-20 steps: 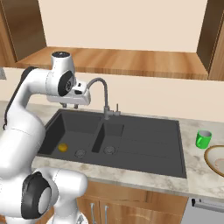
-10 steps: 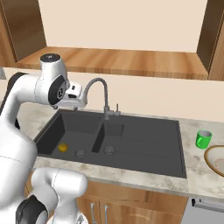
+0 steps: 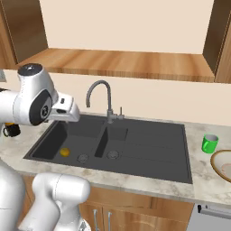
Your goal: Clear the mugs and bowl far away from the sink.
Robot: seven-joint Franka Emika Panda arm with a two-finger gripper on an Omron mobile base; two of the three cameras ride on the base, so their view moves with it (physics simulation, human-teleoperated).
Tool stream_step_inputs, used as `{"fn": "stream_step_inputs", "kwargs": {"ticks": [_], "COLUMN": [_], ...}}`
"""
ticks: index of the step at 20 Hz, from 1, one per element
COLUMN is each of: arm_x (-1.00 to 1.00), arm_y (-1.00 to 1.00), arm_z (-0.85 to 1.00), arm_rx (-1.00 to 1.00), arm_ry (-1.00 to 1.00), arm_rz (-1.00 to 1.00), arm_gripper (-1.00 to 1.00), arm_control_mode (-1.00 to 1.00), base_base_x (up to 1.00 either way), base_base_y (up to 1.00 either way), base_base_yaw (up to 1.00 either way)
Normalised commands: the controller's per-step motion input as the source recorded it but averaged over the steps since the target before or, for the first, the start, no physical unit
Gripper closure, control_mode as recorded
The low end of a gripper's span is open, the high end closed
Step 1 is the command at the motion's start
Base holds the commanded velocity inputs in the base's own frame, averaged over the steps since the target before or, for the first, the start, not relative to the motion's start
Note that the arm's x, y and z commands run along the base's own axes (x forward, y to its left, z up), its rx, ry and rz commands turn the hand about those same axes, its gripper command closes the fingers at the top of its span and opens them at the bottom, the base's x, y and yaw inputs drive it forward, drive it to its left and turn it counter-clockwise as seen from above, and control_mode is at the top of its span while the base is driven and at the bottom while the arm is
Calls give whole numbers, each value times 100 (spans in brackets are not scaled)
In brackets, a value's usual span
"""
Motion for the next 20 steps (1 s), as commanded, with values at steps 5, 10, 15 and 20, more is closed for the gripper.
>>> {"fn": "stream_step_inputs", "kwargs": {"ticks": [5, 10, 15, 20], "arm_x": [-69, -24, 0, 0], "arm_y": [7, 14, 0, 0], "arm_z": [8, 11, 0, 0], "arm_rx": [-1, -2, 0, 0], "arm_ry": [-22, -13, 0, 0], "arm_rz": [2, 1, 0, 0], "arm_gripper": [-100, -100, -100, -100], "arm_control_mode": [-100, 100, 100, 100], "base_base_x": [0, -29, -75, -20], "base_base_y": [0, 43, 77, 100], "base_base_yaw": [0, 0, -1, -2]}}
